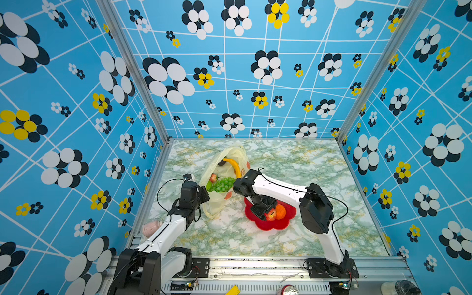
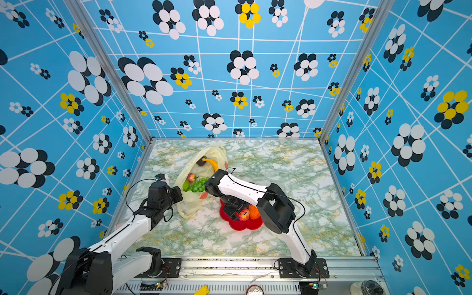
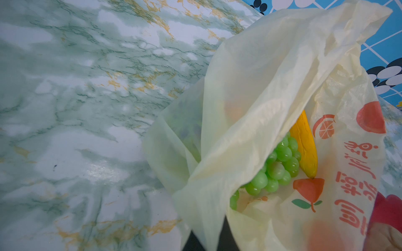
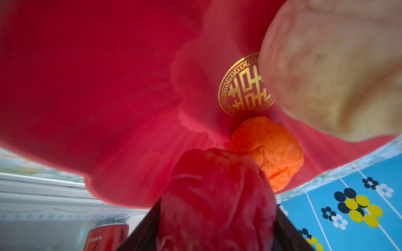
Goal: Take fruits out of the plastic bag
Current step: Place the fruit on the plate.
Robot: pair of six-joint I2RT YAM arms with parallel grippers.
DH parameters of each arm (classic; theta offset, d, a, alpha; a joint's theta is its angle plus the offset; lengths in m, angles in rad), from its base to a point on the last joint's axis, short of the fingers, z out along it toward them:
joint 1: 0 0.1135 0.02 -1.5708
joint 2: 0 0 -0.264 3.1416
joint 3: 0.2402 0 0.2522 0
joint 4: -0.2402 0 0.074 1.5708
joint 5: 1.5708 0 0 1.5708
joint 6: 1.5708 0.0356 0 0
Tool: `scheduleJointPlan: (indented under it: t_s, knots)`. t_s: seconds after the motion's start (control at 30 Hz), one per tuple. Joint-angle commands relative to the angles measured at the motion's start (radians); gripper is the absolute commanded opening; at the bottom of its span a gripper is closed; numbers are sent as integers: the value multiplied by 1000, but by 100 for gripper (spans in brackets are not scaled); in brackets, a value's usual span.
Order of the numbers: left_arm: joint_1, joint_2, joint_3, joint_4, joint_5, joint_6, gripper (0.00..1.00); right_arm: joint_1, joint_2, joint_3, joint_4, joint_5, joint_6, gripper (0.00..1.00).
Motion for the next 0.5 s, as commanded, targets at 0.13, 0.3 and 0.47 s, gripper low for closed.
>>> scheduleJointPlan:
  t_s: [0.13, 0.3, 0.47]
  knots:
    - [0, -21, 5, -18, -22, 26, 0, 11, 71, -9, -16, -5, -8, 61]
    - [-1, -23, 3, -20, -25, 26, 0, 22, 97, 4, -14, -6, -11, 63]
    - [-1, -21, 3, -17, -26, 26, 0, 24, 99, 8, -17, 21, -9, 71]
